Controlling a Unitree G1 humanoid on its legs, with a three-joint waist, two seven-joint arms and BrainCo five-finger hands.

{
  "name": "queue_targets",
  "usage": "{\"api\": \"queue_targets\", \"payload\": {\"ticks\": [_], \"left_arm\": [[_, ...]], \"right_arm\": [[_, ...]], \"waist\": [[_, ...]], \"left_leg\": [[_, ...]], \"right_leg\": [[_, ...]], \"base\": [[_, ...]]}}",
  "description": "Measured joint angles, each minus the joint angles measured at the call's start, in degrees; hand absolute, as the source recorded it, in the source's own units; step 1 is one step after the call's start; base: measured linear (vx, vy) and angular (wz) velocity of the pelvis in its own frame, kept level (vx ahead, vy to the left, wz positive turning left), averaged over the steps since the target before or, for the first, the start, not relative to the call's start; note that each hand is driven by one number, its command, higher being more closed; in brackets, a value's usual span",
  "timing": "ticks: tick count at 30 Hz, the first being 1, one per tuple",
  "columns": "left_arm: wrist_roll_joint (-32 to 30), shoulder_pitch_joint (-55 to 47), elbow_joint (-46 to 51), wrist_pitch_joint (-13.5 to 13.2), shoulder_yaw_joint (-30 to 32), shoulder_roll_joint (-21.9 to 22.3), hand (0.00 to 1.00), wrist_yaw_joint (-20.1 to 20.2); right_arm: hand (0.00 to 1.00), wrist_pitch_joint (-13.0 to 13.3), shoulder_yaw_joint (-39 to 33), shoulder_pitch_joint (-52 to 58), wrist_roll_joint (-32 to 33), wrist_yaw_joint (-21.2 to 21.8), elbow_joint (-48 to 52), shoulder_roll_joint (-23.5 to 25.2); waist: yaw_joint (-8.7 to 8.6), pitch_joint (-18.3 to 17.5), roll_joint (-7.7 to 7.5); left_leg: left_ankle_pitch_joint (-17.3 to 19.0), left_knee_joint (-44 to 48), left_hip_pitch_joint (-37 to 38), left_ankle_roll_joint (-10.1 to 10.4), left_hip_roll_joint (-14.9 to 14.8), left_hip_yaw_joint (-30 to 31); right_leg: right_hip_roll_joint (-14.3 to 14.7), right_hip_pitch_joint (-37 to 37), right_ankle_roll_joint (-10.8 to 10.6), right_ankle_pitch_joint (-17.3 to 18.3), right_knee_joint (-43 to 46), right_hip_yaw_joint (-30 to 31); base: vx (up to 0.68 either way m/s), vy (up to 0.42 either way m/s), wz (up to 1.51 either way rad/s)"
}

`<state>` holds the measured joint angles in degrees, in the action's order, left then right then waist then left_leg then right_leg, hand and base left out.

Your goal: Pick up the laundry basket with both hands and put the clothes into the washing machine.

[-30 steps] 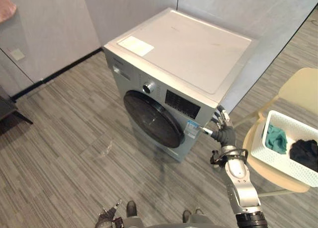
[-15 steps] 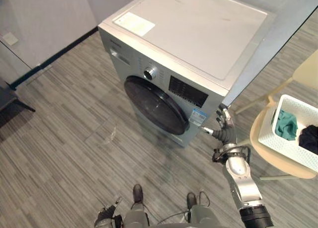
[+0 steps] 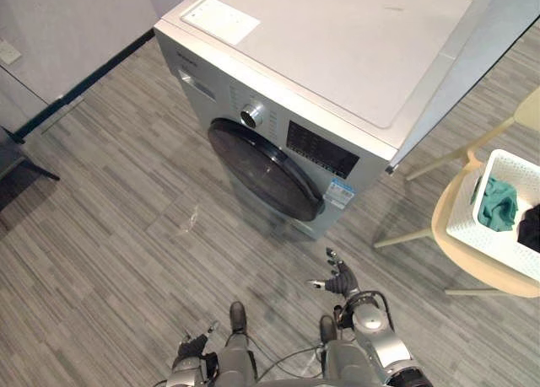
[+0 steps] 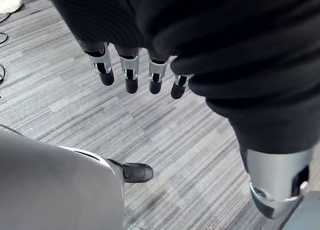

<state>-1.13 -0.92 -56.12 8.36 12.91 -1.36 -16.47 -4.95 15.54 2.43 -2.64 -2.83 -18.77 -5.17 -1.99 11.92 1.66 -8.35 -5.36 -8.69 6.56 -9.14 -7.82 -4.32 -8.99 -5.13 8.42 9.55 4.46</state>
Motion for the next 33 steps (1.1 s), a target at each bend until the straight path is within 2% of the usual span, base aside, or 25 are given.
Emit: {"api": "queue_targets", "payload": {"ticks": [5, 6, 9, 14, 21, 23, 27, 30, 33], "left_arm": [[0.1, 0.1, 0.1, -0.2, 0.1, -0.5, 0.00, 0.1], [0.1, 0.1, 0.1, -0.2, 0.1, -0.5, 0.00, 0.1], [0.2, 0.3, 0.1, -0.2, 0.2, -0.6, 0.00, 0.1], [0.5, 0.8, 0.1, -0.2, 0.8, -0.6, 0.00, 0.0], [1.5, 1.0, 2.1, -0.2, 1.0, -0.6, 0.00, -0.3], [2.9, 1.0, 2.3, -0.4, 1.1, -0.7, 0.00, -0.5], [2.9, 1.0, 2.5, -0.8, 1.1, -1.1, 0.00, -1.3], [3.5, 1.0, 2.6, -1.1, 1.1, -1.2, 0.00, -1.3], [4.5, 1.0, 2.7, -1.3, 1.0, -1.6, 0.00, -1.4]], "right_arm": [[0.00, 0.3, 6.3, -0.8, 3.4, 2.2, 5.7, 0.3], [0.00, 1.0, 6.9, -1.0, 4.7, 2.3, 7.5, 0.4], [0.00, 2.3, 7.6, -2.8, 7.0, 1.9, 9.4, 0.4], [0.00, 2.4, 6.8, -7.6, 9.3, 0.1, 11.0, 0.3], [0.00, 2.4, 0.4, -17.8, 8.9, -3.9, 11.1, -1.1], [0.00, 2.3, -3.1, -21.9, 8.8, -6.3, 10.7, -2.6], [0.00, 2.0, -7.8, -27.0, 8.7, -8.5, 8.0, -6.7], [0.00, 1.8, -8.1, -29.4, 7.5, -9.5, 5.8, -7.5], [0.00, 1.3, -8.6, -32.8, 6.6, -9.5, 3.4, -7.5]], "waist": [[0.12, 0.6, -0.43], [0.33, 0.6, -0.45], [0.72, 0.7, -0.46], [1.18, 1.5, -0.23], [1.45, 4.2, -0.02], [1.74, 4.7, 0.26], [2.63, 6.3, 0.93], [2.81, 6.9, 1.59], [3.15, 8.5, 1.61]], "left_leg": [[0.0, 0.0, 0.1, 0.0, 0.0, -0.1], [-0.1, 0.0, 0.0, 0.0, 0.1, 0.0], [-0.2, 0.0, -0.3, 0.0, 0.1, 0.1], [-0.6, 0.0, -1.0, 0.2, 0.1, 1.8], [-1.2, 0.0, -2.1, 0.0, 0.2, 3.3], [-1.5, 0.0, -3.3, -0.2, 0.2, 3.6], [-2.0, 0.0, -4.0, -0.4, 0.3, 4.7], [-2.9, 0.0, -6.0, -0.5, 0.3, 6.2], [-3.4, 0.0, -6.8, -0.6, 0.3, 6.3]], "right_leg": [[0.0, -0.1, -0.2, -0.4, 0.0, 0.3], [-0.1, -0.1, -0.3, -0.5, -0.1, 0.3], [-0.2, -0.1, -0.4, -0.8, -0.5, 0.2], [-0.2, 0.6, -0.4, -0.8, -1.2, -1.5], [-0.2, 0.4, -0.4, -0.8, -1.3, -2.7], [-0.1, -0.9, -0.4, -0.8, -0.6, -2.8], [-0.1, -1.4, -0.3, -0.8, -0.3, -3.4], [0.0, -3.1, 0.0, -0.5, 0.8, -4.6], [0.0, -4.1, 0.0, -0.5, 1.7, -4.7]], "base": [[-0.07, 0.006, -0.02], [-0.05, 0.002, 0.03], [0.00, -0.001, 0.02], [0.02, -0.011, 0.15], [0.00, -0.005, 0.11], [-0.03, -0.003, 0.04], [-0.03, -0.004, 0.07], [-0.04, -0.010, 0.20], [-0.06, -0.007, 0.06]]}}
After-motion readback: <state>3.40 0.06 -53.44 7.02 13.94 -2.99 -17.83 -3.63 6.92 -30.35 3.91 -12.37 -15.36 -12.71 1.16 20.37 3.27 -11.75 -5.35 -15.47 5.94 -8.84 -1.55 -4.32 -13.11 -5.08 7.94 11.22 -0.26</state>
